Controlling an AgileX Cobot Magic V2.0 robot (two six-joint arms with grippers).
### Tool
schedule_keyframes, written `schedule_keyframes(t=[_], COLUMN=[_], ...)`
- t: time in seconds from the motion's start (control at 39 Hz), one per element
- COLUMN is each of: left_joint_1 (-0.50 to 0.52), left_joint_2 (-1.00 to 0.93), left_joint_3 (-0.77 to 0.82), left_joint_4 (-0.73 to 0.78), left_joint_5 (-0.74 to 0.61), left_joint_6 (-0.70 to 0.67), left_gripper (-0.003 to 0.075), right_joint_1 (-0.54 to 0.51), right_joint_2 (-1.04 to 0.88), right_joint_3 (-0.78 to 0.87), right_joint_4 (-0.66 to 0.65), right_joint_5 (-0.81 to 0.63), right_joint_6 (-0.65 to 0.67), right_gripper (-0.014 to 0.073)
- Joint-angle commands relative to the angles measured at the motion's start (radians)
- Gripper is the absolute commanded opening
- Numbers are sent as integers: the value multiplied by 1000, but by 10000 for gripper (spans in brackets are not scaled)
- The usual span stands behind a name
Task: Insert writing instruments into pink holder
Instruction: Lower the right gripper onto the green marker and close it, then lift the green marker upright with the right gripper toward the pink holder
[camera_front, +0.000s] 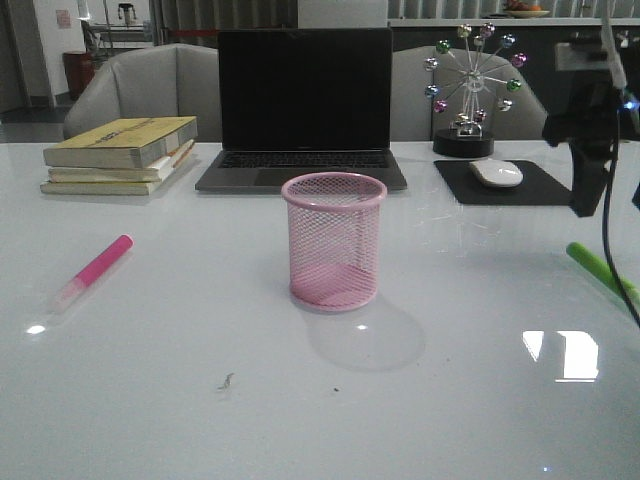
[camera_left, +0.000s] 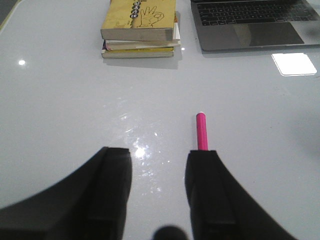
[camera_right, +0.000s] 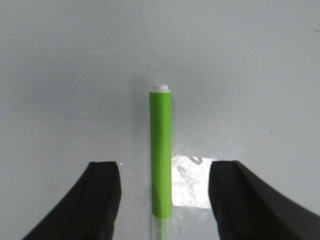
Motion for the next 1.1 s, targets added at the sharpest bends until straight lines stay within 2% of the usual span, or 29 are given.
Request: schedule_keyframes(t=[0.0, 0.64, 0.72, 0.97, 1.08], left_joint_1=[-4, -4, -4, -4, -4], left_joint_2=[-5, -5, -5, -5, -5], left_joint_3=[-37, -37, -37, -37, -37], left_joint_4=[-16, -16, -16, -16, -16], left_joint_5=[-76, -76, -76, -76, -76], left_joint_6=[-10, -10, -10, -10, -10], left_gripper=[341, 340, 340, 340, 340], right_joint_1=[-5, -5, -5, -5, -2], right_joint_2=[-6, 136, 141, 144, 131], right_joint_3=[-41, -41, -41, -41, -41], right_joint_4=[-8, -8, -8, -8, -8], right_joint_5=[-11, -33, -26, -36, -49], right_joint_6=[-17, -17, -17, -17, -17], right_gripper=[499, 480, 408, 22, 30])
